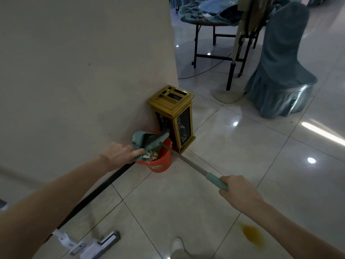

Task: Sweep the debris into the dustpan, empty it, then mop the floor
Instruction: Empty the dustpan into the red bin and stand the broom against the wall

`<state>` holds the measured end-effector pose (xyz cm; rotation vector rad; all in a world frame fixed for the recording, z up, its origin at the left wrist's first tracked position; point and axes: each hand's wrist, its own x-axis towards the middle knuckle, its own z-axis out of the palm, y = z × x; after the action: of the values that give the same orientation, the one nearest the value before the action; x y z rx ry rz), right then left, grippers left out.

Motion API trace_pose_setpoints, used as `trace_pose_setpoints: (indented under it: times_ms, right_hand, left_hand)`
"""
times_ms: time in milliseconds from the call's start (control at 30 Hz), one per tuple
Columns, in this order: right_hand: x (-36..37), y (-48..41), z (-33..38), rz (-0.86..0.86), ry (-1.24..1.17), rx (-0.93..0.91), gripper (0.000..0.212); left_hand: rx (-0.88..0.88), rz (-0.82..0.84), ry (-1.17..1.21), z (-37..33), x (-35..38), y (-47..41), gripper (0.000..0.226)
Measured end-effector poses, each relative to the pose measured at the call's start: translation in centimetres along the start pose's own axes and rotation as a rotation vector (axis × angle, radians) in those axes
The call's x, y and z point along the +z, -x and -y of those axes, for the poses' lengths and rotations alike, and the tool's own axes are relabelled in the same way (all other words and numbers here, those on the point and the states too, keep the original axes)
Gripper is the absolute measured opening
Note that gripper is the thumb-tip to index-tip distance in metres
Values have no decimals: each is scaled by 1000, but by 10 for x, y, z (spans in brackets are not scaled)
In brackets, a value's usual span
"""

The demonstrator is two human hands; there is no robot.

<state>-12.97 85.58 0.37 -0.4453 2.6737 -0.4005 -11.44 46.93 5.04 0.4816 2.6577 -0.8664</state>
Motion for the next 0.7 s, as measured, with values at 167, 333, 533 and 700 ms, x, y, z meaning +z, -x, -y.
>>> trace_pose_setpoints:
  times_ms: [167, 333, 533, 700]
  right_hand:
    - [-11, -3, 7, -20, 120, -31, 14]
    - [-12, -9, 9, 14, 213, -23, 19]
    - [-22, -4, -8, -17, 264, 8, 20]
    - [-28, 3, -16, -77, 187, -3, 14]
  left_hand:
    - [-3, 12, -47, 5, -11, 0, 46]
    - [-13, 15, -20, 9, -12, 4, 47]
    - [-32, 31, -43, 14, -2, 4, 46]
    - [-15, 17, -72, 13, 1, 6, 45]
